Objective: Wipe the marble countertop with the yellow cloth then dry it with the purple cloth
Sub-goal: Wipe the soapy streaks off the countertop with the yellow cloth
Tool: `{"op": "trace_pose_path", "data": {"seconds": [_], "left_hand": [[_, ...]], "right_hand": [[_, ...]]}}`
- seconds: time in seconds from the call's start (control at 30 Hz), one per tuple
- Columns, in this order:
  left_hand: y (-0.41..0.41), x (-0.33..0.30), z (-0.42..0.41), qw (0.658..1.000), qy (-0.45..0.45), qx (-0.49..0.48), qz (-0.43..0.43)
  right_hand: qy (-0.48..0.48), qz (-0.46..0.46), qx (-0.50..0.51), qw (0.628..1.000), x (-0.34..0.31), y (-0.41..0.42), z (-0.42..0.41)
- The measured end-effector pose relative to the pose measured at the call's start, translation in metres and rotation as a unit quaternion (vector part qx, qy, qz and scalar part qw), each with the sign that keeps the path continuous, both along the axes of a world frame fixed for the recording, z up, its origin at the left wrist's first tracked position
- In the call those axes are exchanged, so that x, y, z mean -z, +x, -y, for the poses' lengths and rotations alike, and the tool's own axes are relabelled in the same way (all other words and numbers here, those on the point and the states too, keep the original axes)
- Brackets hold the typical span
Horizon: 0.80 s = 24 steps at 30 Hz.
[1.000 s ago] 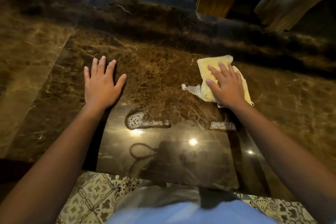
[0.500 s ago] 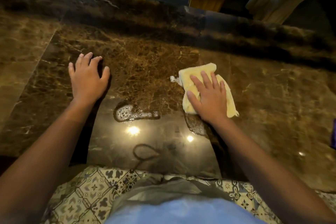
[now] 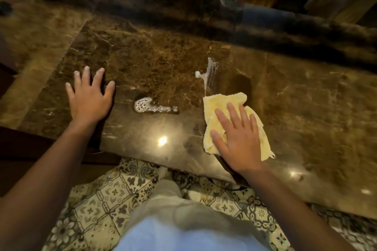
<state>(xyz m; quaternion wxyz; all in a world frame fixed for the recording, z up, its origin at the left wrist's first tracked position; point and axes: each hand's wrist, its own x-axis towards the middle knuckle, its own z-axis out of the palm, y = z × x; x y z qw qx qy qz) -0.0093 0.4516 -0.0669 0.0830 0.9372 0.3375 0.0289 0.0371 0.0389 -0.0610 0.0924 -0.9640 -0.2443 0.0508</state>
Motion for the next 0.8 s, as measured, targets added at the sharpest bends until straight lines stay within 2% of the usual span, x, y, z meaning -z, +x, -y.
{"op": "trace_pose_path", "data": {"seconds": [0.2, 0.37, 0.47, 0.57, 0.67, 0.8], "left_hand": [[-0.001, 0.002, -0.001, 1.000, 0.001, -0.003, 0.011], [0.000, 0.000, 0.000, 1.000, 0.005, -0.003, 0.013], [-0.001, 0.001, -0.001, 1.000, 0.007, 0.005, 0.011], [-0.002, 0.002, -0.002, 1.000, 0.006, 0.009, 0.015], [-0.002, 0.002, -0.002, 1.000, 0.001, 0.012, 0.016], [-0.002, 0.003, -0.003, 1.000, 0.007, 0.007, 0.011]], "right_hand": [[-0.007, 0.021, 0.030, 0.999, 0.002, 0.068, -0.029], [0.017, -0.006, 0.066, 0.998, -0.006, 0.154, -0.073], [0.038, -0.025, 0.064, 0.997, -0.009, 0.179, -0.097], [0.035, -0.026, -0.004, 0.999, -0.008, 0.162, -0.097], [0.043, -0.027, -0.100, 0.994, -0.007, 0.108, -0.074], [0.039, -0.021, -0.114, 0.993, -0.004, 0.039, -0.037]]}}
